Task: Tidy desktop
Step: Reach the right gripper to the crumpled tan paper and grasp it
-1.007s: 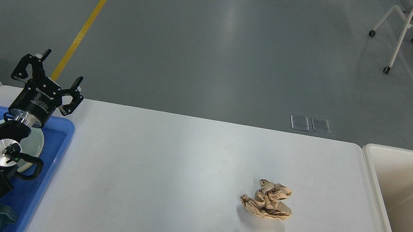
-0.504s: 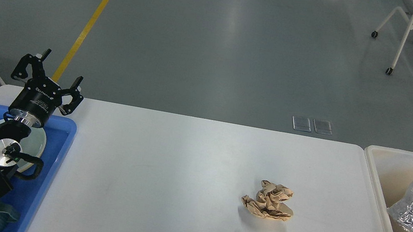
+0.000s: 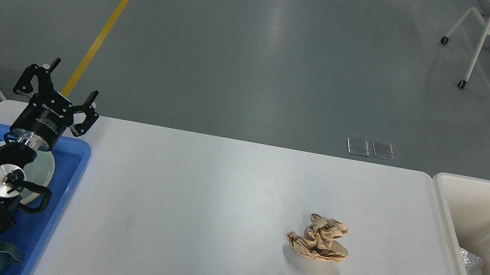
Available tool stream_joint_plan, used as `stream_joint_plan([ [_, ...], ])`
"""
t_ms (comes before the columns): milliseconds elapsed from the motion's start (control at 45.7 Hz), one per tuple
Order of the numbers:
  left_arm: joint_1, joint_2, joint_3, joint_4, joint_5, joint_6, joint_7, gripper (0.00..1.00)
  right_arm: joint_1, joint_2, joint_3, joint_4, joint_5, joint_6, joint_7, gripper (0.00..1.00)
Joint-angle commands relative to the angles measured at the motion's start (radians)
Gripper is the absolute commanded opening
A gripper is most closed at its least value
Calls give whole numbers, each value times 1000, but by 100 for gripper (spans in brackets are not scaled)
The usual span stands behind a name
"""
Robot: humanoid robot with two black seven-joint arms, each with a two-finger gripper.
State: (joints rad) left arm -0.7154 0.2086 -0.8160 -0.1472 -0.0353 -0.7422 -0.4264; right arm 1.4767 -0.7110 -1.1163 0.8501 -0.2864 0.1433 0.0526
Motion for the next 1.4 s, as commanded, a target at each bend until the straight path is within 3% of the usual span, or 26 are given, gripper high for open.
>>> stream_joint_plan([
  [0,1,0,0,0,0,0,0,100,520,-16,-128,404,-62,186,-2,100],
  [175,1,0,-2,0,0,0,0,100,954,114,-146,684,-59,539,-7,100],
  [328,1,0,-2,0,0,0,0,100,1159,142,-28,728,-54,817,-5,100],
  [613,1,0,-2,0,0,0,0,100,1144,114,53,724,-46,796,-5,100],
  [788,-1,-2,-2,0,0,0,0,100,857,133,75,710,-46,363,-2,100],
  [854,-1,-2,-2,0,0,1,0,100,716,174,87,676,-46,263,-2,100],
  [1139,-1,-2,-2,0,0,0,0,100,167,370,225,322,-46,220,-20,100],
  [1380,-1,-2,0,0,0,0,2,100,-15,462,308,175,-54,217,-43,100],
])
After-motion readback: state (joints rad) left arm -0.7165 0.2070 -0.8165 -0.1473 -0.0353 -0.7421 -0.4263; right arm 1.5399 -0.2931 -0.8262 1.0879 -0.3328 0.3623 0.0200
